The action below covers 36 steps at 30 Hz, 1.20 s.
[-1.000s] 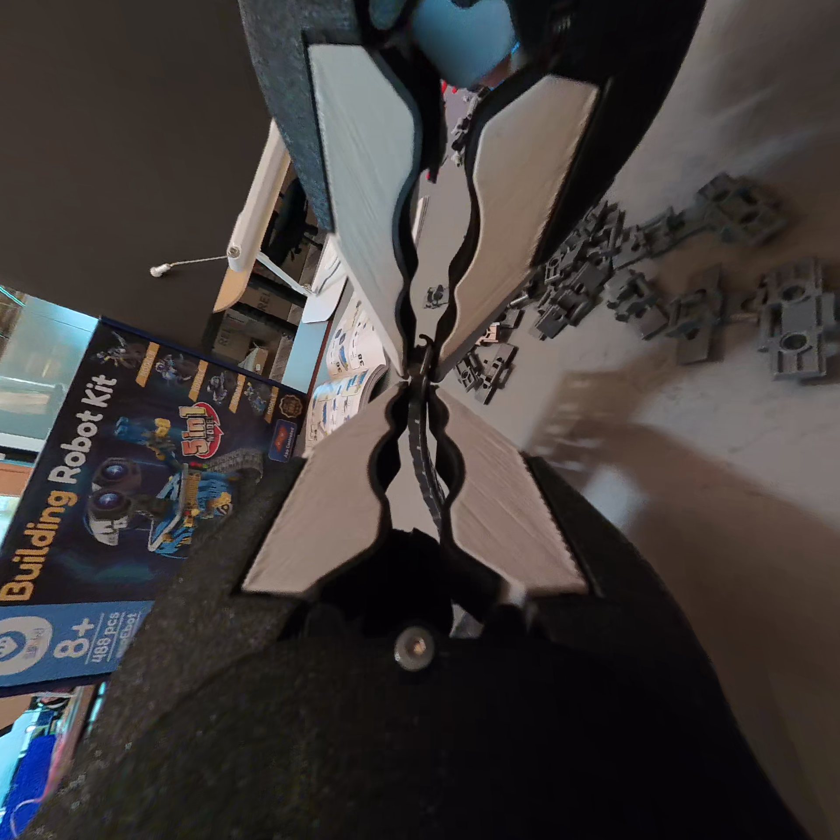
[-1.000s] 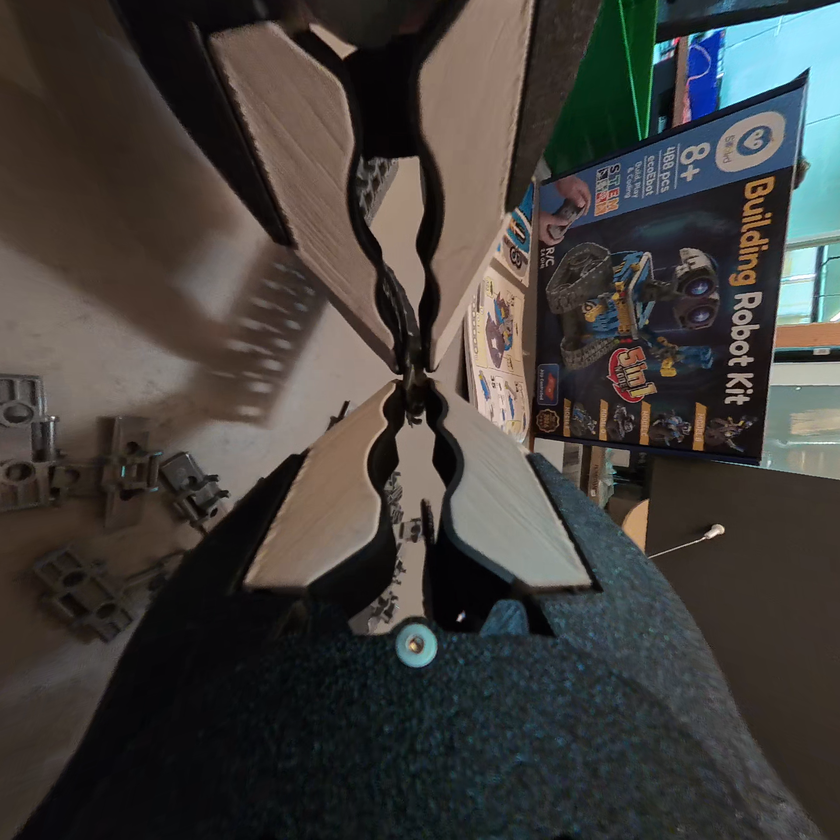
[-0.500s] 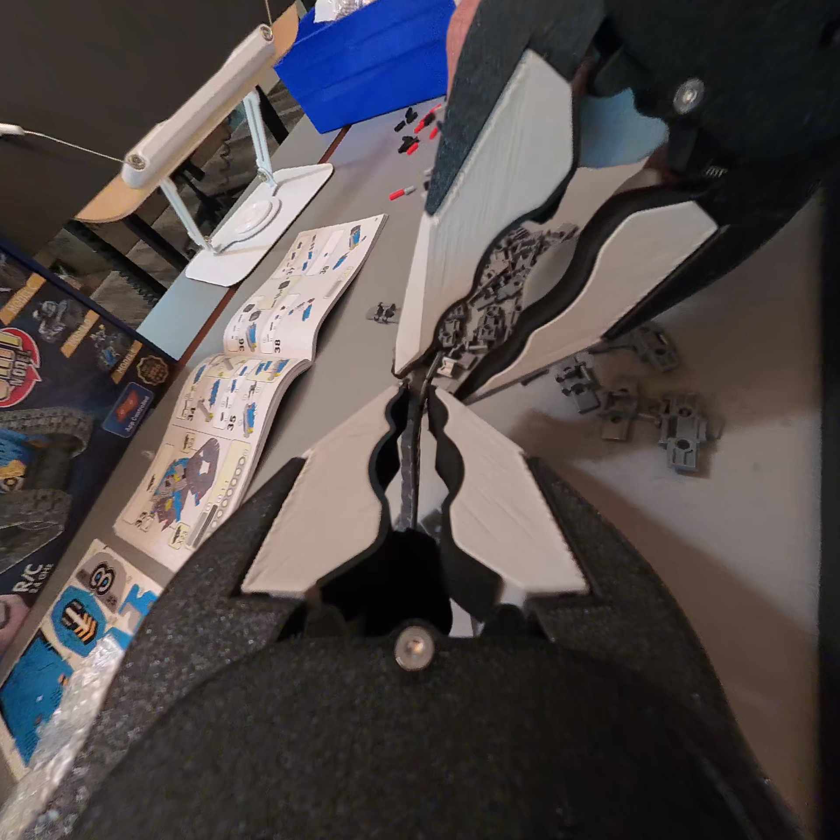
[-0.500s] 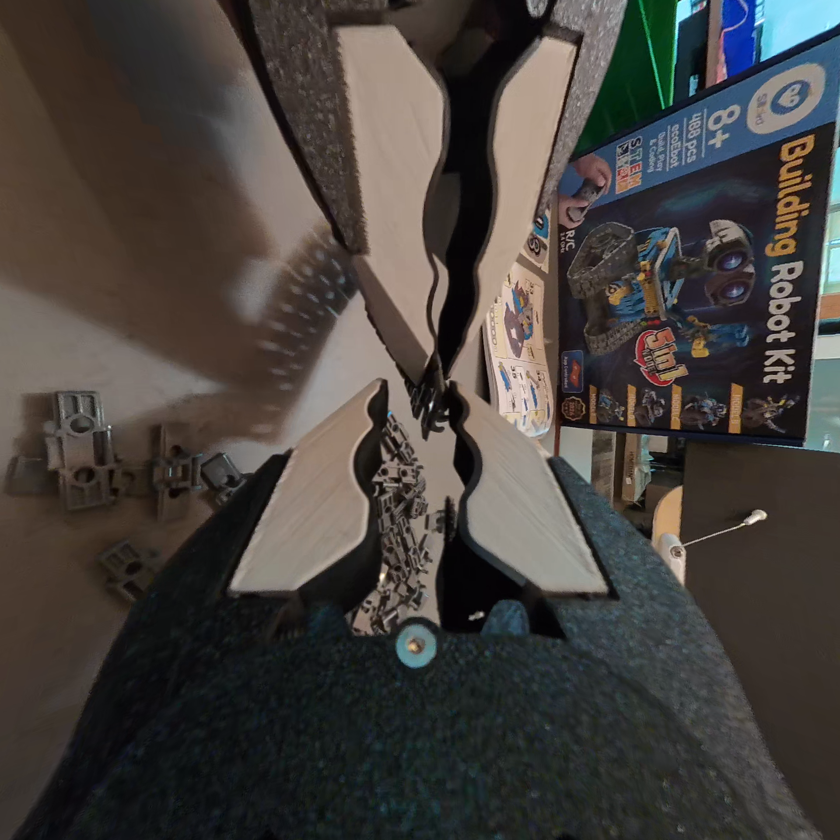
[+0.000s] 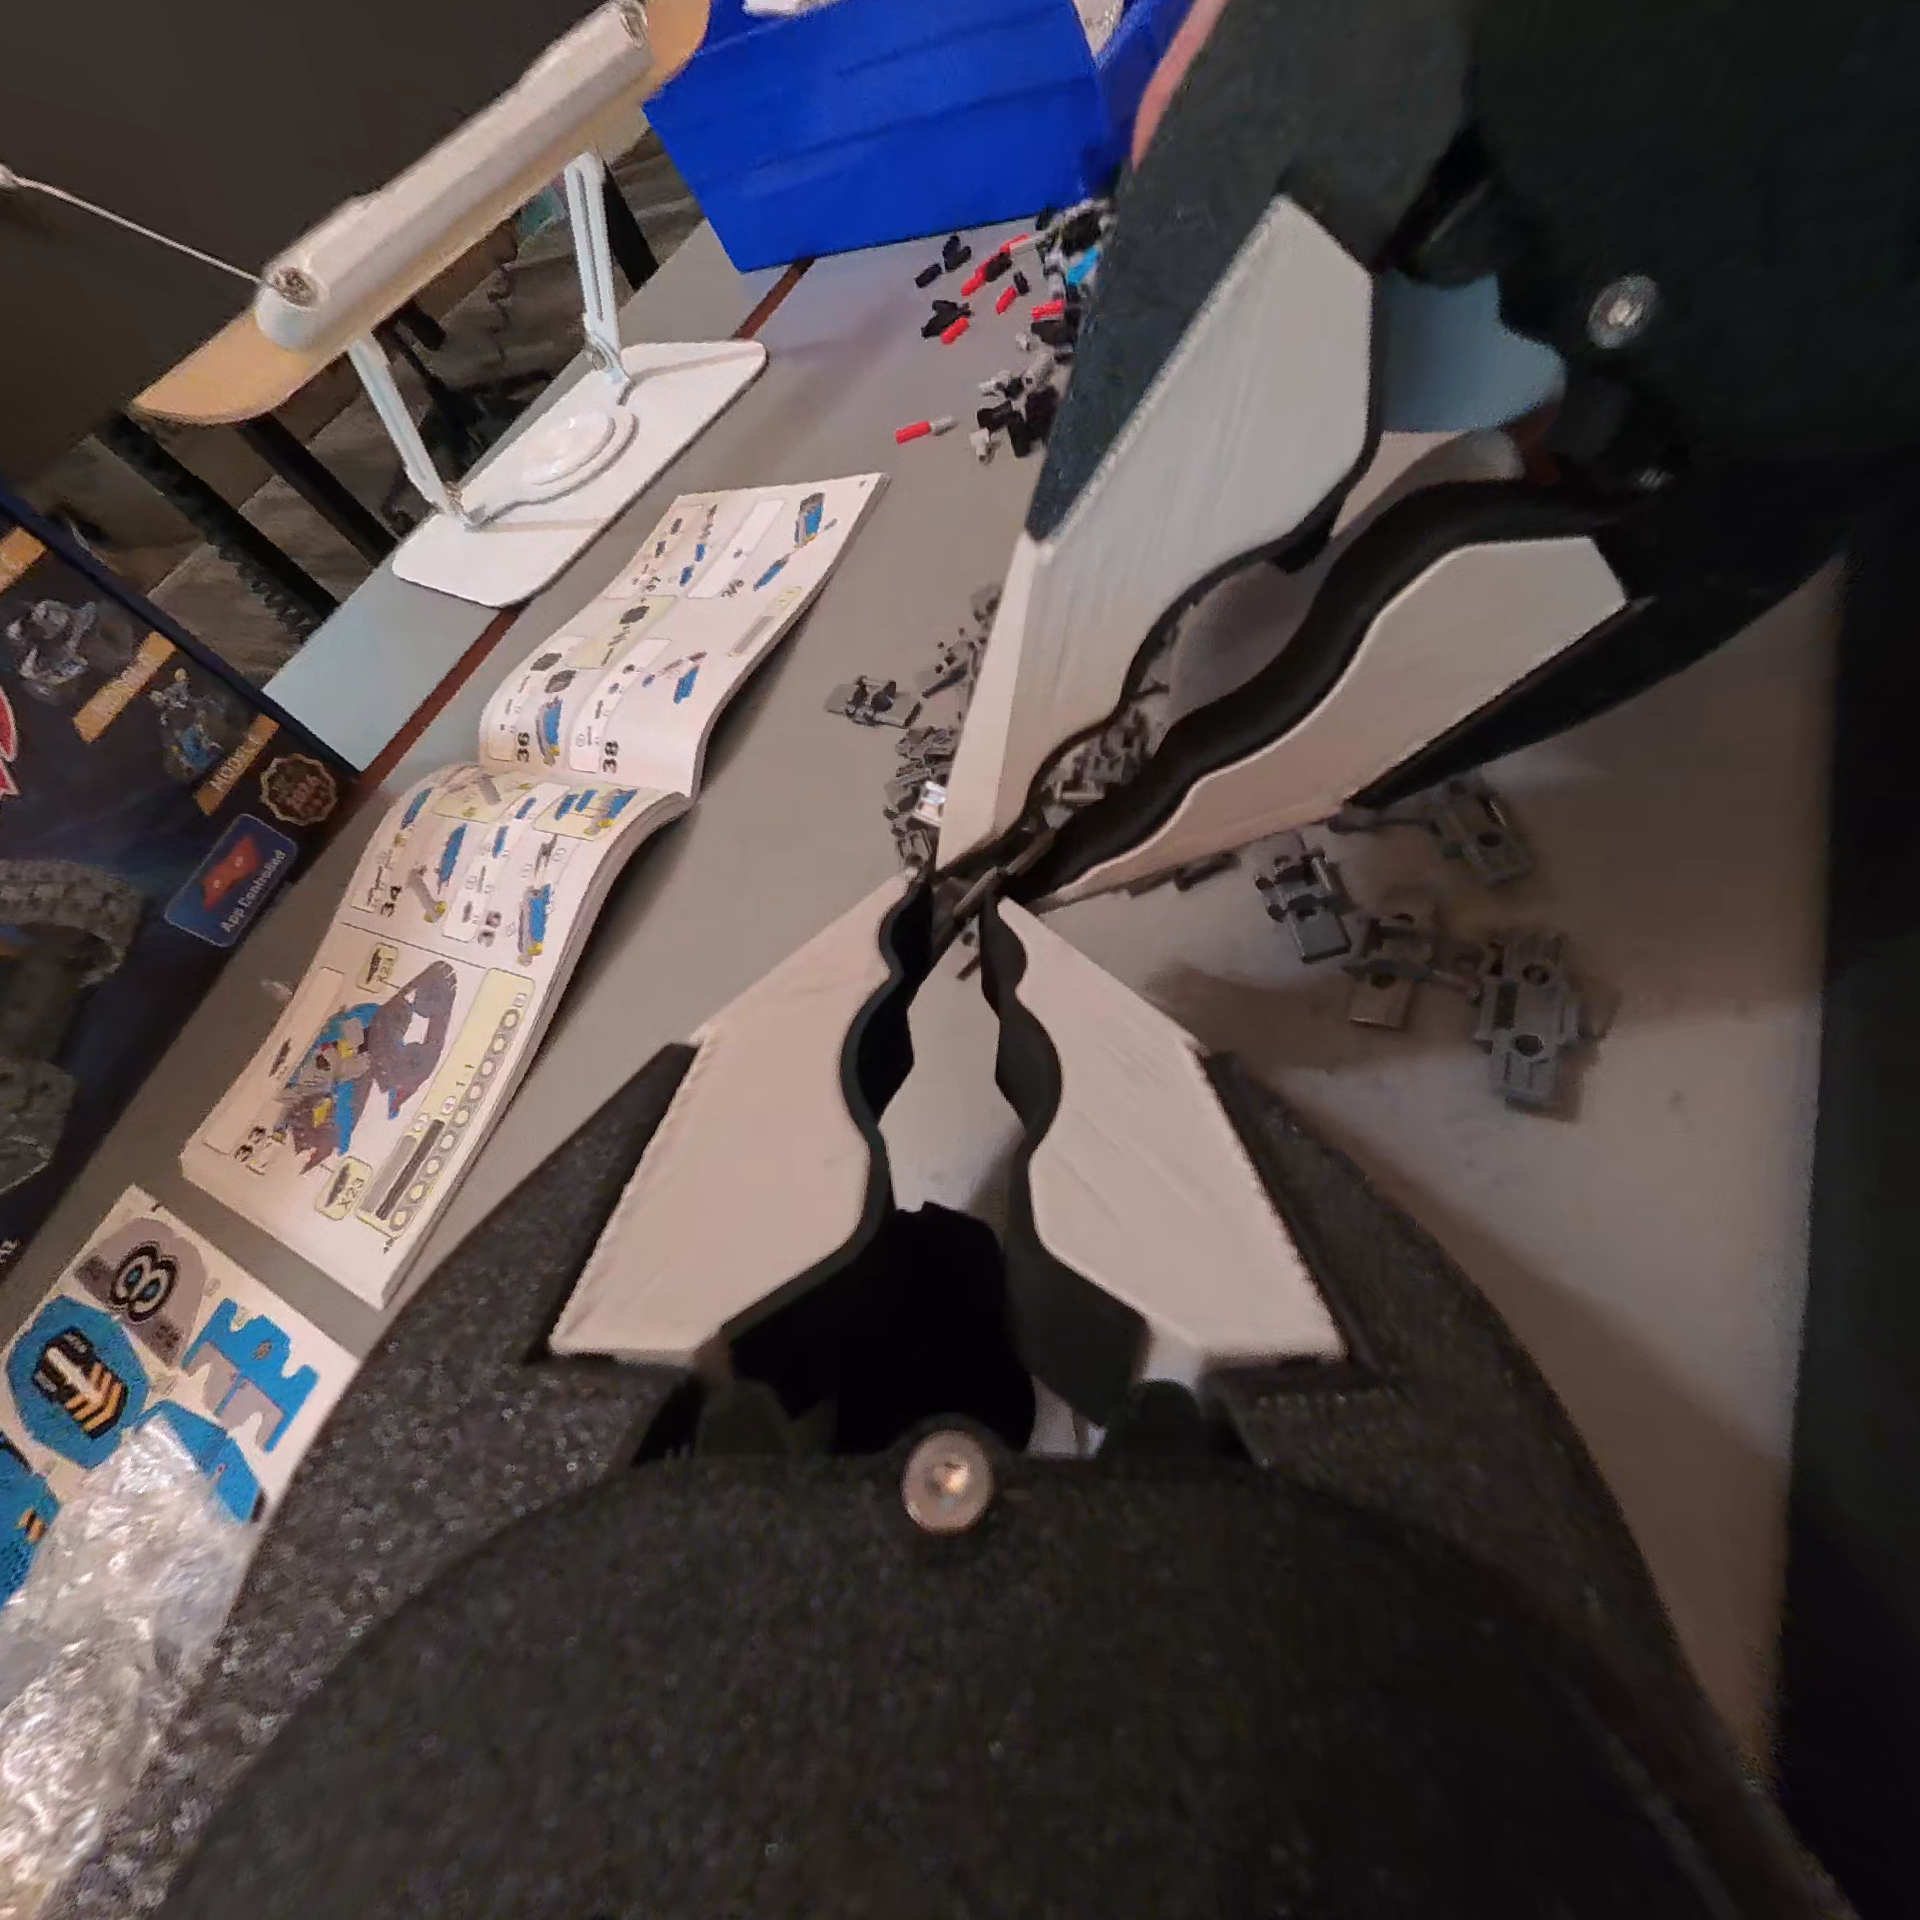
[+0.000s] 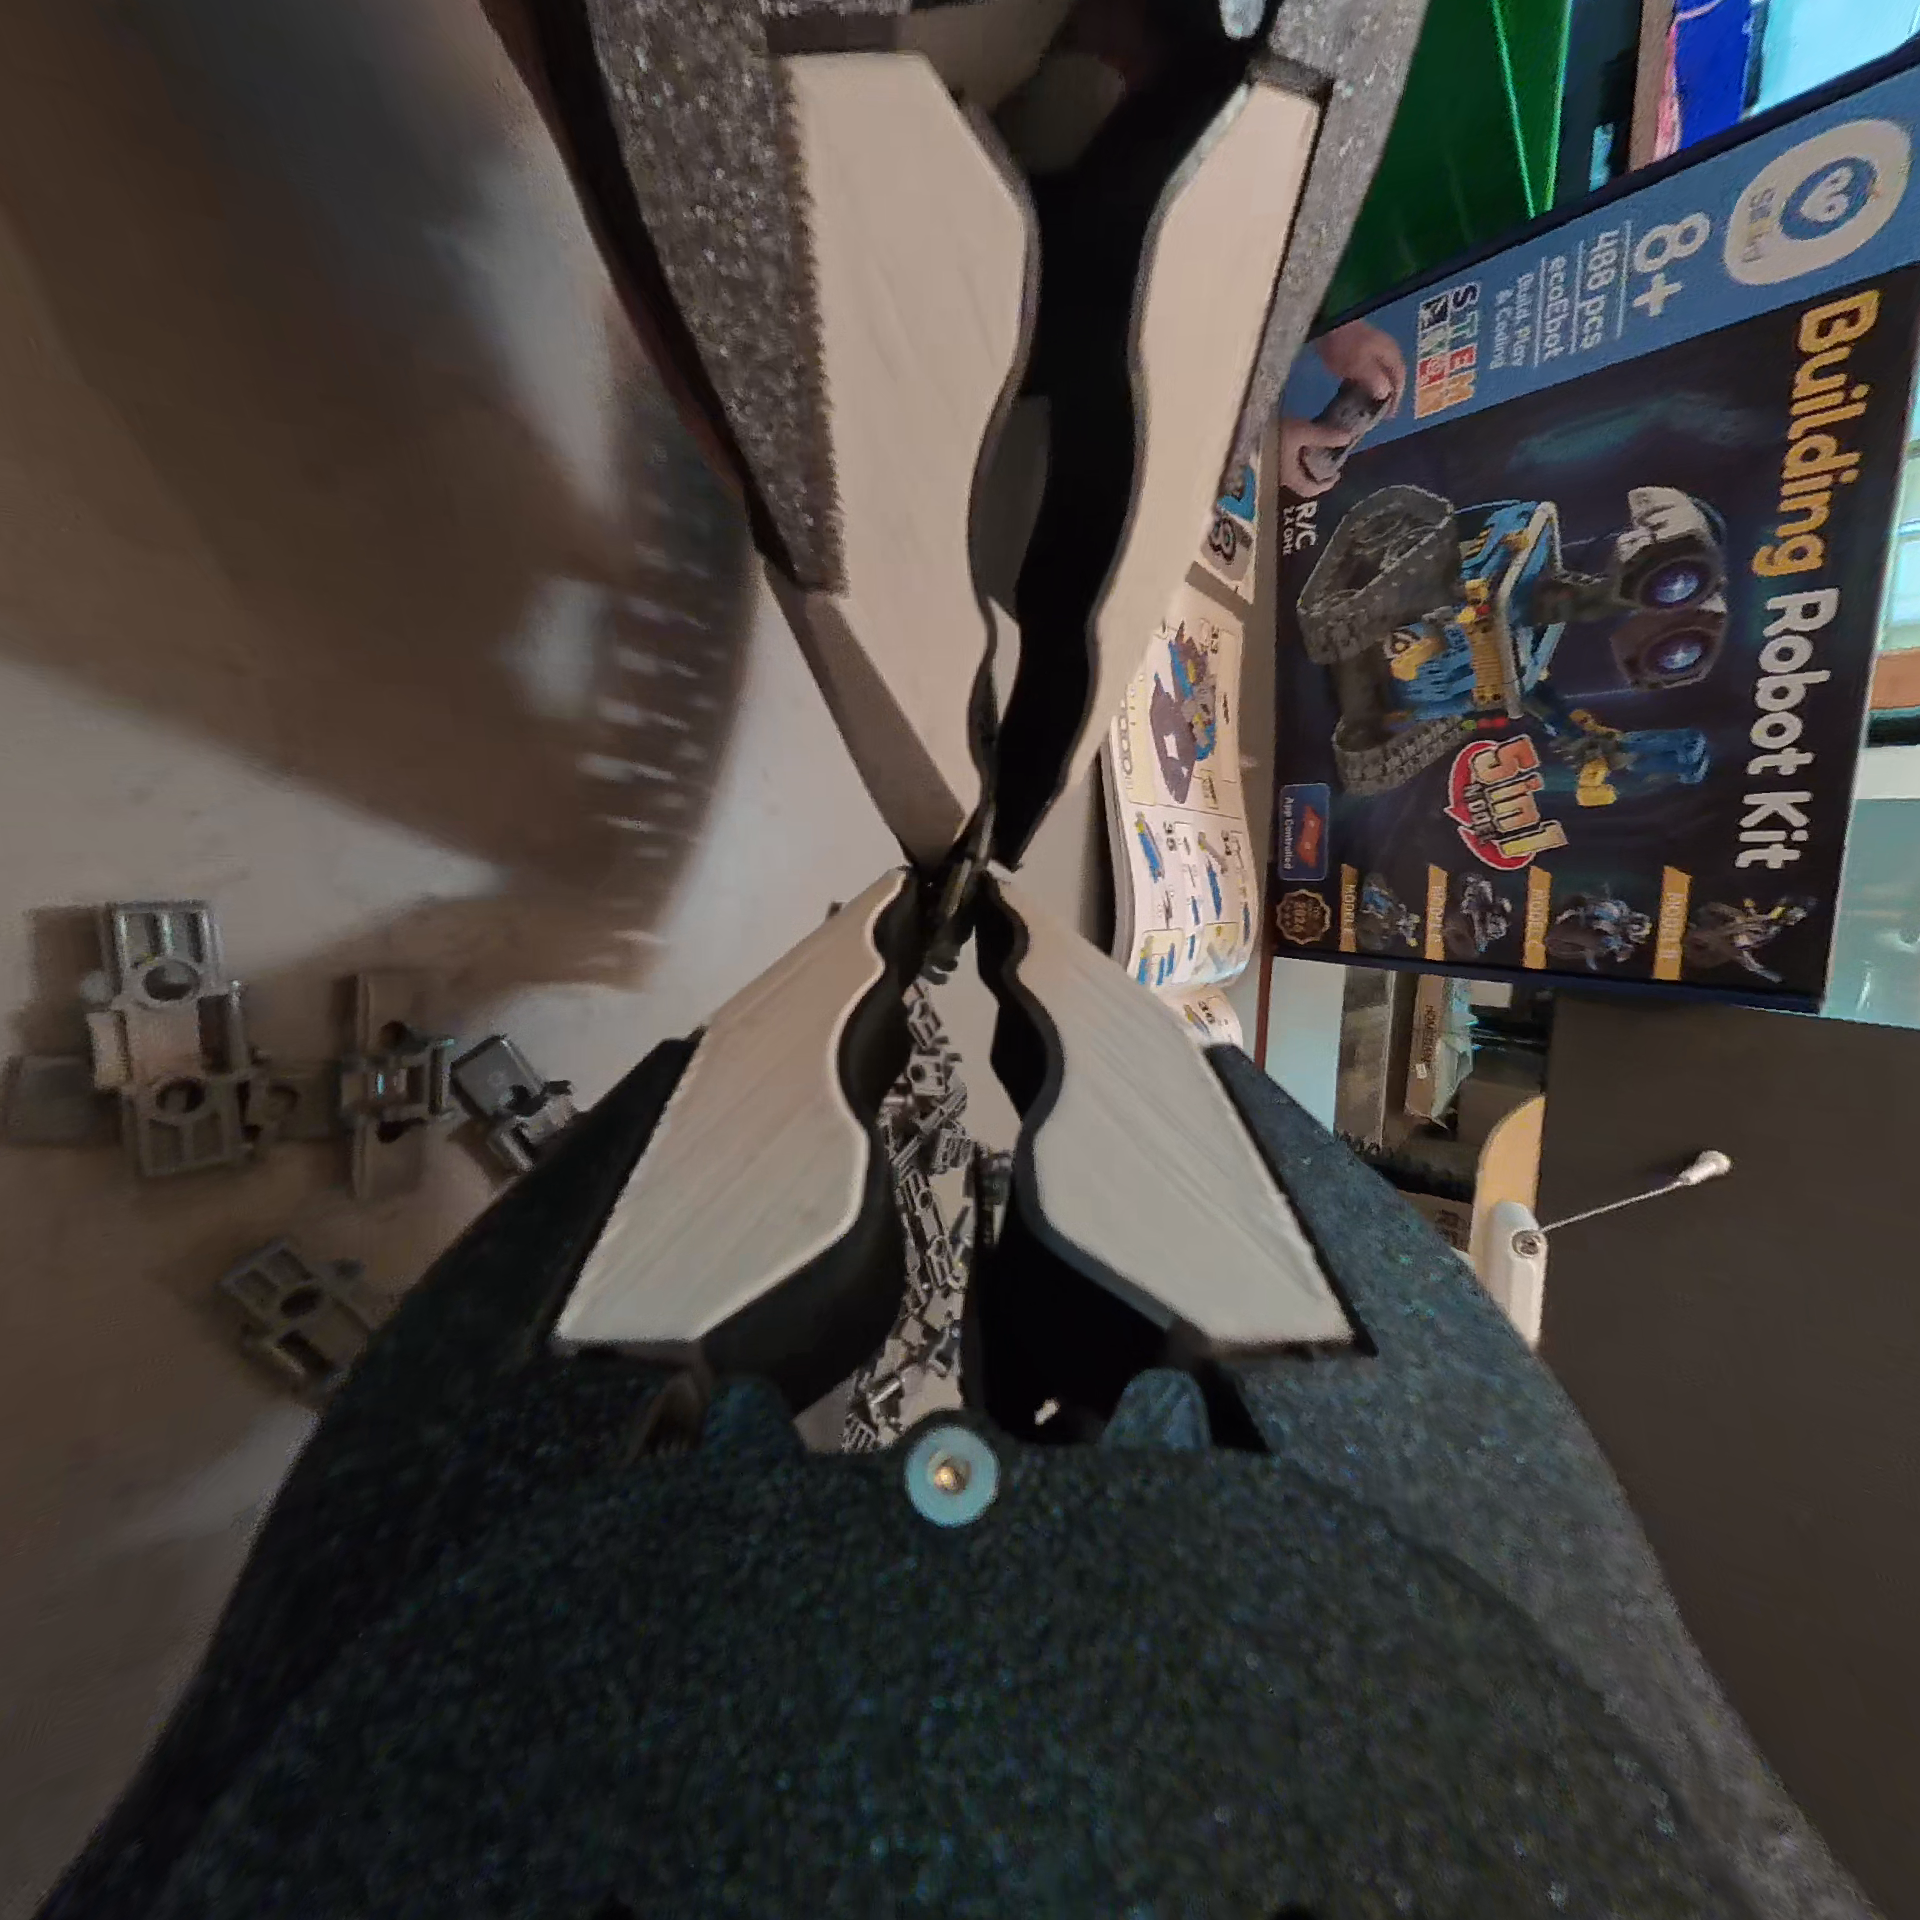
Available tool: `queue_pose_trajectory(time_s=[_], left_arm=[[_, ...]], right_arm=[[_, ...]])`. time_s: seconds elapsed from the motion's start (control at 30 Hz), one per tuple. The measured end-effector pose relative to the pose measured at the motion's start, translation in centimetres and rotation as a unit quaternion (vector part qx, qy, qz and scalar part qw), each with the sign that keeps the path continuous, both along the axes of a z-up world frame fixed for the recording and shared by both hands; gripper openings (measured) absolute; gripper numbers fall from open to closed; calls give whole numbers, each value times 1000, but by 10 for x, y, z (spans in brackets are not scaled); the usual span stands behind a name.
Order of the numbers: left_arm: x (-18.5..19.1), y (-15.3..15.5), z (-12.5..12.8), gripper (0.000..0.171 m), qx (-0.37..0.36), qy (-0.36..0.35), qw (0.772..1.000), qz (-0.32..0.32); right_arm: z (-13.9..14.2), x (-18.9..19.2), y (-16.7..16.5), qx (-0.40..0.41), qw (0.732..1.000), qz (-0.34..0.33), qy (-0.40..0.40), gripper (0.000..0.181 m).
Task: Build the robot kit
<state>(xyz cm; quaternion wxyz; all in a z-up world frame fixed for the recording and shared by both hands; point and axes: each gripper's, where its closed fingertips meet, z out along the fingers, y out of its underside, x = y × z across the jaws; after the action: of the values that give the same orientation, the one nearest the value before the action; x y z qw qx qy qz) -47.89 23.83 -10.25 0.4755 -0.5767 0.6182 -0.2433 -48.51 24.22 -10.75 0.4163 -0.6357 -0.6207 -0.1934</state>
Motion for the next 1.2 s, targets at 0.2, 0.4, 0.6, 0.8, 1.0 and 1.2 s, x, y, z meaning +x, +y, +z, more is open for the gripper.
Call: queue_pose_trajectory(time_s=[0.2, 0.4, 0.6, 0.8, 1.0, 1.2], left_arm=[[3, 2, -2, 6, -55, -12, 998, -15], [1, -5, 12, 7, -134, -66, 987, -59], [-1, -9, 23, 7, -189, -112, 971, -94], [-1, -13, 30, 6, -223, -145, 956, -122], [-2, -17, 37, 7, -216, -164, 953, -137], [-7, -13, 48, 7, -218, -191, 947, -137]], right_arm=[[-2, 2, 2, -72, 993, -5, 96, 14], [15, -1, -1, -71, 985, 19, 156, 25], [29, -6, -5, -137, 950, 46, 277, 27], [45, -6, -15, -254, 872, 78, 412, 24], [53, 0, -13, -291, 832, 79, 465, 37], [50, 4, -15, -332, 799, 76, 495, 33]])
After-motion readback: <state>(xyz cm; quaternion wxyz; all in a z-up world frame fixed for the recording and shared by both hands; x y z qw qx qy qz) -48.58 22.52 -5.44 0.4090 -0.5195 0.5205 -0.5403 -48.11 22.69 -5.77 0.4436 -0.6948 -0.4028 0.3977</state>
